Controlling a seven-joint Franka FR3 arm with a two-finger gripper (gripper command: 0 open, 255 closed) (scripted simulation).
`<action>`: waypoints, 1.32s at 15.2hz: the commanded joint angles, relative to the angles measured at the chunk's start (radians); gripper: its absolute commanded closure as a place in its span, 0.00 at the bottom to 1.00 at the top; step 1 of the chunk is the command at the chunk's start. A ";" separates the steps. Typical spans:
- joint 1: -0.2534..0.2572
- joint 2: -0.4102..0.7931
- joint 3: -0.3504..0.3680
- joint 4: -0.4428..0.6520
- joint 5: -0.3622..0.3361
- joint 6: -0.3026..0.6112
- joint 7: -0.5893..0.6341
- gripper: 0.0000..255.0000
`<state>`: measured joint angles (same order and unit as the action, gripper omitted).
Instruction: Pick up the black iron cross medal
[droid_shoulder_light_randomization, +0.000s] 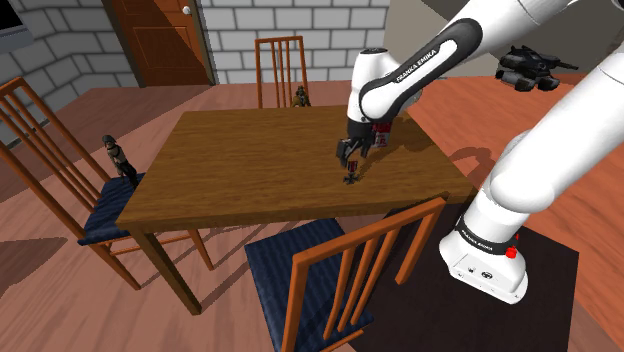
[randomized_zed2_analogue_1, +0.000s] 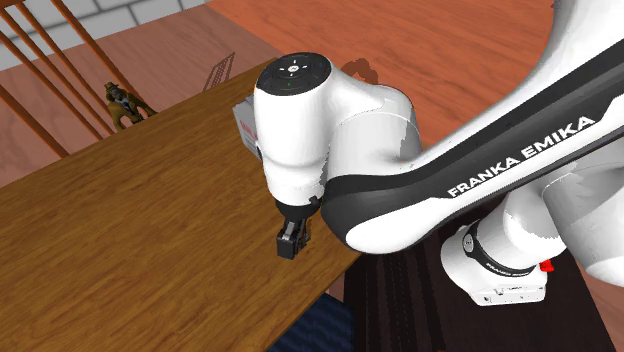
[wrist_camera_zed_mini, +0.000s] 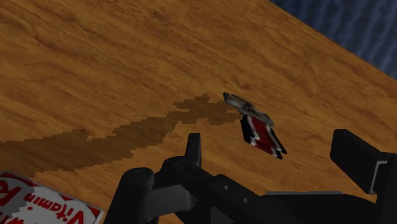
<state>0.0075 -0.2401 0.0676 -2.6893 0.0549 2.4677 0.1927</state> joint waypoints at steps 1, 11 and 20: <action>0.001 0.021 0.002 -0.006 0.000 0.028 0.001 0.00; 0.000 0.020 0.001 -0.006 0.000 0.027 0.001 1.00; 0.001 -0.063 -0.001 0.028 0.000 -0.090 0.002 1.00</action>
<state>0.0077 -0.2898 0.0660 -2.6686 0.0549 2.3986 0.1929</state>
